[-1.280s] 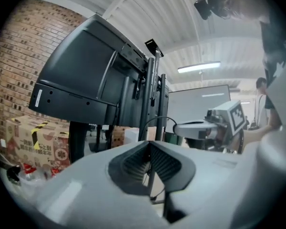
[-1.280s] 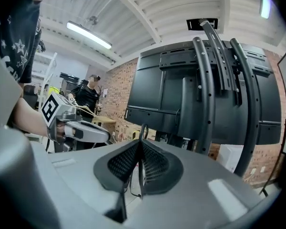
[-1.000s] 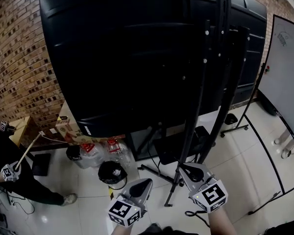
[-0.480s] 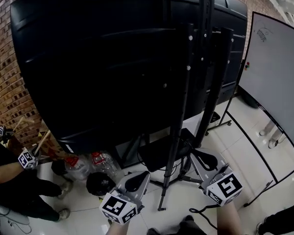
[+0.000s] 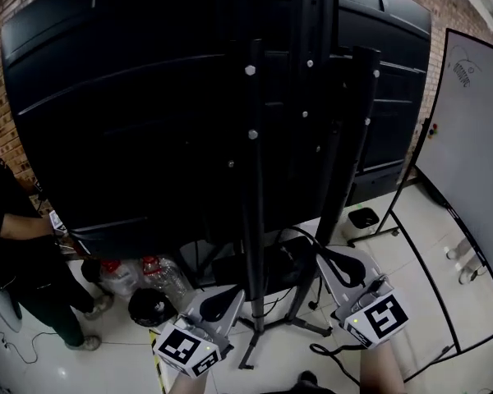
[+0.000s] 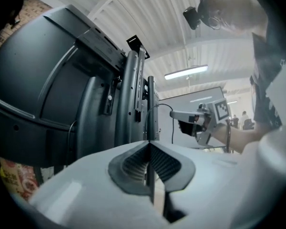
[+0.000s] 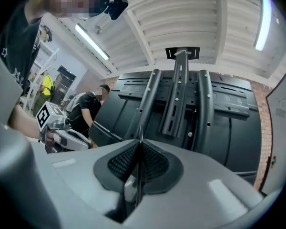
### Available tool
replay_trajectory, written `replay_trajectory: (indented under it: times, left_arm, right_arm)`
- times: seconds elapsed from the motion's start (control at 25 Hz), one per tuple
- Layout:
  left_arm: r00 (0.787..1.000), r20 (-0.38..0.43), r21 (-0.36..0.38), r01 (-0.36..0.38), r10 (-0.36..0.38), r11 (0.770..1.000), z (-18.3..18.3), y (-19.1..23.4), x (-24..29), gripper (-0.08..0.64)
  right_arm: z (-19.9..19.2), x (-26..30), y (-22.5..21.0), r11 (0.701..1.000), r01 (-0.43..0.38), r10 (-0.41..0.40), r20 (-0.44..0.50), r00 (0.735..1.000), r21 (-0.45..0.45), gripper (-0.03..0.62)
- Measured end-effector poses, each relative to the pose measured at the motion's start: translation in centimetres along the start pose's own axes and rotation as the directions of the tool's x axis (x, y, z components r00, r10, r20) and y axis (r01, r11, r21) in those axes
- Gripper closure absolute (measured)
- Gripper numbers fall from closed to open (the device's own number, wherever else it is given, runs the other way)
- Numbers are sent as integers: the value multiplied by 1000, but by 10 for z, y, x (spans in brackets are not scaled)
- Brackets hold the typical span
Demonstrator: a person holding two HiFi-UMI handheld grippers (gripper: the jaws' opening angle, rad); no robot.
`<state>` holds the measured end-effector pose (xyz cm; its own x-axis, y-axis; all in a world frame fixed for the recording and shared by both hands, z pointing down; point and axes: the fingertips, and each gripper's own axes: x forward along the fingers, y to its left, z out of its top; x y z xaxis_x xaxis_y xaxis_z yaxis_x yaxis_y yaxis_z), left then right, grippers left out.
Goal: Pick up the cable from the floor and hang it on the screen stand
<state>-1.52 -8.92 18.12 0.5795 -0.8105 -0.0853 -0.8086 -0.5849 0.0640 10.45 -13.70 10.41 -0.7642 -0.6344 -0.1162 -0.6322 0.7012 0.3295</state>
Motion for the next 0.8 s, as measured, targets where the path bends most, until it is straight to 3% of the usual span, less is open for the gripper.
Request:
replay_trajectory:
  times: [0.16,0.44,0.64,0.8]
  left_arm:
    - [994,40,1,-102,102,995,12,-19,47,557]
    - [986,70,64,-159,154,985,34,-50,110,557]
    - [973,81,88,-224,217,971,57,-53,139,557]
    - [967,116,135,-240,226,961,86,-54,157,557]
  right_arm:
    - [6,-7,-43,994,-101,103,44,994,-38,572]
    - [33,-3,-103,972,-215,223,90,971,-91,573]
    - [66,7,-133,958,-251,270,153,951,-135,572]
    - [99,19,-155,948,-272,303,209,930,-164,572]
